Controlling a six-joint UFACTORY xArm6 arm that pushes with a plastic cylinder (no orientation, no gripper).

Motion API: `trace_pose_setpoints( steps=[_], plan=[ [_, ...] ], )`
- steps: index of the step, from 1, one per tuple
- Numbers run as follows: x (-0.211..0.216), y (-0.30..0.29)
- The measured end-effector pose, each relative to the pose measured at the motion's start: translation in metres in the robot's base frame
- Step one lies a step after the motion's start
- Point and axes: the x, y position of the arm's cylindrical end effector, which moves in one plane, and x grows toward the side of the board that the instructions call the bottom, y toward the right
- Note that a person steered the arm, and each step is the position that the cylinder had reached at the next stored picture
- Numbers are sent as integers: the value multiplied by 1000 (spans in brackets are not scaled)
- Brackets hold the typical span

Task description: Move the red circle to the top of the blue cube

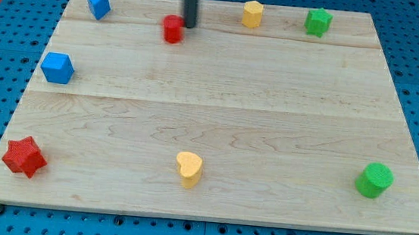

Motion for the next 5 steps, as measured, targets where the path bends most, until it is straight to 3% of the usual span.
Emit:
trace_pose_setpoints(
  steps=[1,2,4,5],
  plan=[
    [26,-133],
    [30,-106],
    [43,59],
    [63,30]
  ],
)
